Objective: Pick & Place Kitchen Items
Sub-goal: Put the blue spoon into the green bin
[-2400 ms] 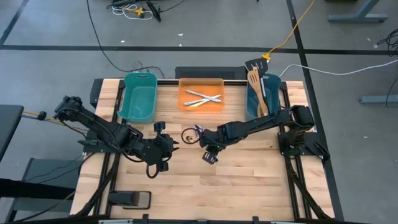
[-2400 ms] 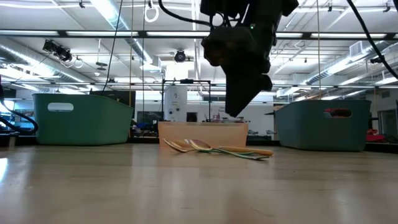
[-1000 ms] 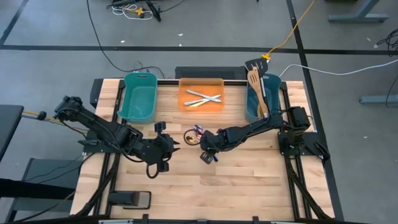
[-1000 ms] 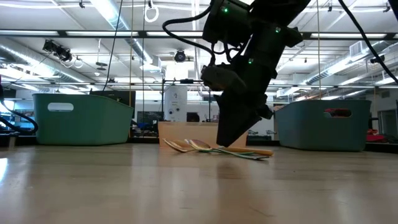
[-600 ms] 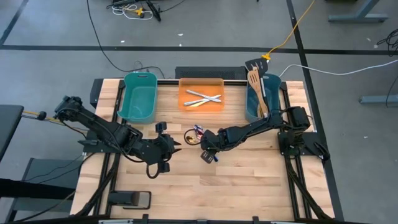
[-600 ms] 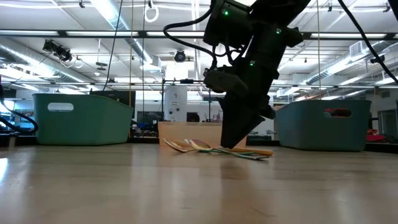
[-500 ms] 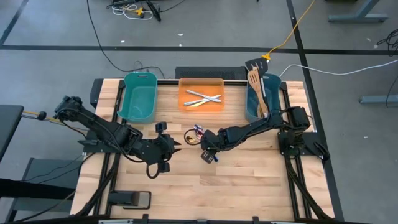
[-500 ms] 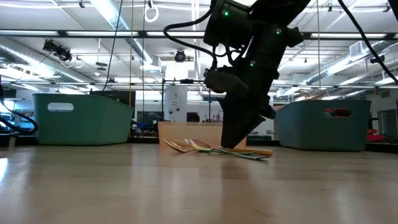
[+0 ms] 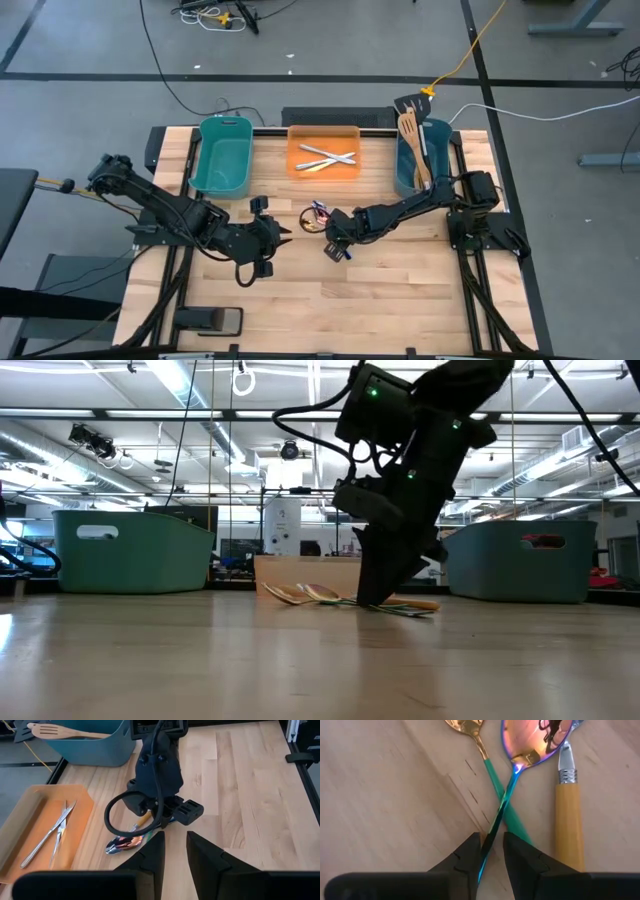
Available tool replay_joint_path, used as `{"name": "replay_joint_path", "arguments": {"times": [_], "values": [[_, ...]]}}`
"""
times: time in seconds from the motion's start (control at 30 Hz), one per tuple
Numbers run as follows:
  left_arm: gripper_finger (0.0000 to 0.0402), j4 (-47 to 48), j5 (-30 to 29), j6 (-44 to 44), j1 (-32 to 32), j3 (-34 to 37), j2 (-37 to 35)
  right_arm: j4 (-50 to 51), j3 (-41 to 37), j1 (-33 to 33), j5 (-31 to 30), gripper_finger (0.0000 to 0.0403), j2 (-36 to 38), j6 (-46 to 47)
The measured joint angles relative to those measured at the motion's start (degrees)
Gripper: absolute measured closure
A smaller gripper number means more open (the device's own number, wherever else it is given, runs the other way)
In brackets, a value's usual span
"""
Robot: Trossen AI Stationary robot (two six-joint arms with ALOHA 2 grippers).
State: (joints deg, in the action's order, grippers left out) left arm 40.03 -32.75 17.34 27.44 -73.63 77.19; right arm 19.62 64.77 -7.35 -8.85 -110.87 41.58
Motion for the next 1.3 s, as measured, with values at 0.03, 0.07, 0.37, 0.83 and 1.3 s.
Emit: {"name": "replay_joint_path", "arguments": {"times": [0.03, 0.07, 0.37, 0.83, 1.3], "values": [[0.0317, -0.02, 0.00, 0.00, 0.00, 0.00, 0.00, -0.73, -0.51, 0.02, -0.16, 0.0305, 0.06, 0.06], [0.0317, 0.00, 0.00, 0.00, 0.00, 0.00, 0.00, -1.13, -0.88, 0.00, -0.41, 0.0304, 0.11, 0.56], [0.0317, 0.00, 0.00, 0.02, 0.00, 0.00, 0.00, -0.57, -1.14, 0.00, -0.41, 0.0293, 0.09, 2.55], [0.0317, 0.00, 0.00, 0.02, 0.00, 0.00, 0.00, 6.00, -1.07, 0.04, 0.10, 0.0295, 0.00, 2.95], [0.0317, 0.00, 0.02, 0.02, 0.00, 0.00, 0.00, 10.99, -1.14, 0.04, 0.49, 0.0328, 0.02, 2.37]]}}
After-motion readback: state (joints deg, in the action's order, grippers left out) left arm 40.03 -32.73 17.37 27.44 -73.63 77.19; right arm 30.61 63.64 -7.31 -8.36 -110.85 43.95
